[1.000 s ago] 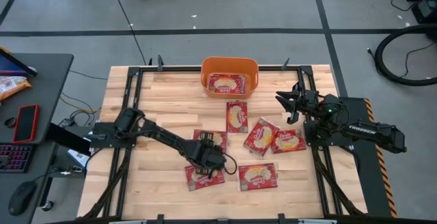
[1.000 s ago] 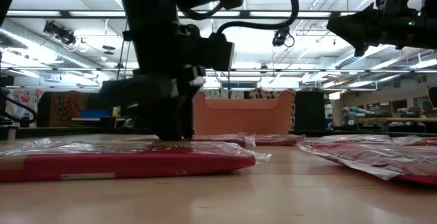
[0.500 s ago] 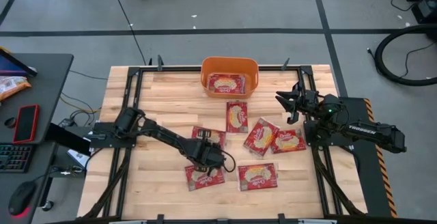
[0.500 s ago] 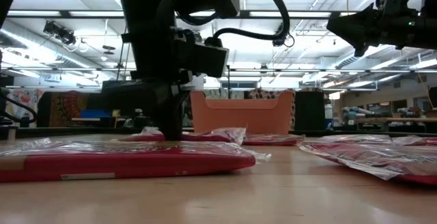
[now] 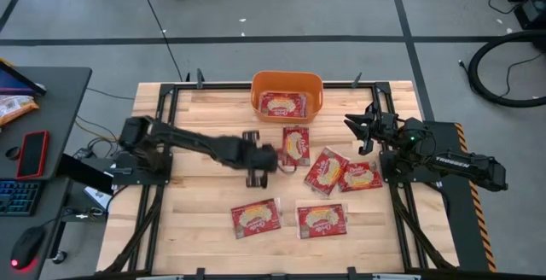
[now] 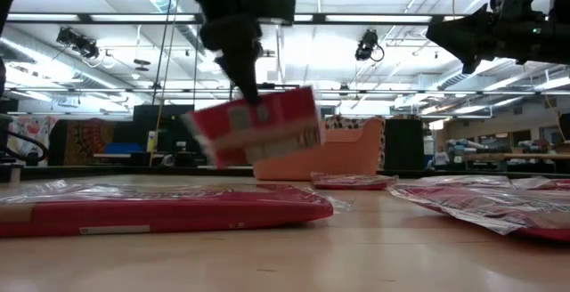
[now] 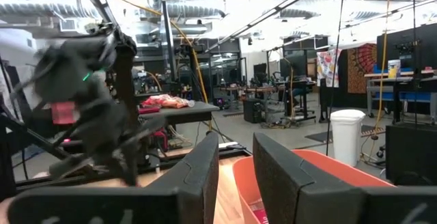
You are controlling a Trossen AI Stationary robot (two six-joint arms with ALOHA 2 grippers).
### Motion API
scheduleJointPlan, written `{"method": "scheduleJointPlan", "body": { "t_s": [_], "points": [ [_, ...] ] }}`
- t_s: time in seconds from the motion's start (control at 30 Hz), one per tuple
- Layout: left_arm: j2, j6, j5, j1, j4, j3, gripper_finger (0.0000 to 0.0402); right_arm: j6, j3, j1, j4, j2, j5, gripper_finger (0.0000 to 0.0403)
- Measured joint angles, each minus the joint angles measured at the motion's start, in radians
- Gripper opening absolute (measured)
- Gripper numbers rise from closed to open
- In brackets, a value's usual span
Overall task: Sort popcorn bags into baskets
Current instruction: Put the red popcorn bag into the orange bin
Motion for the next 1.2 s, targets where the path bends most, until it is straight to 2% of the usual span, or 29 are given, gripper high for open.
{"method": "scheduleJointPlan", "body": {
  "t_s": [0.2,0.4,0.57,0.73,0.87,1.0,1.07,1.2],
  "points": [
    [-0.083,0.132,-0.017,0.092,0.197,0.001,0.0002,0.0,0.0,0.0,0.006,0.0,0.0,0.0096],
    [-0.094,0.343,-0.051,0.188,0.398,0.002,0.0001,0.0,0.0,0.0,0.008,0.0,0.0,0.0096],
    [-0.028,0.51,-0.052,0.273,0.561,0.003,0.0003,0.0,0.0,0.0,0.007,0.0,0.0,0.0096],
    [0.088,0.669,-0.054,0.358,0.727,0.003,0.0011,0.0,0.0,0.0,0.018,0.0,0.0,0.0096],
    [0.164,0.673,-0.102,0.41,0.785,0.001,0.0025,0.0,0.0,0.0,0.022,0.0,0.0,0.0096],
    [0.162,0.636,-0.098,0.407,0.74,0.001,0.0072,0.0,0.0,0.0,0.021,0.0,0.0,0.0096],
    [0.147,0.618,-0.055,0.39,0.721,0.001,0.0099,0.0,0.0,0.0,0.021,0.0,0.0,0.0096],
    [0.09,0.57,0.093,0.351,0.666,0.004,0.0137,0.0,0.0,0.0,0.021,0.0,0.0,0.0096]
  ]
}}
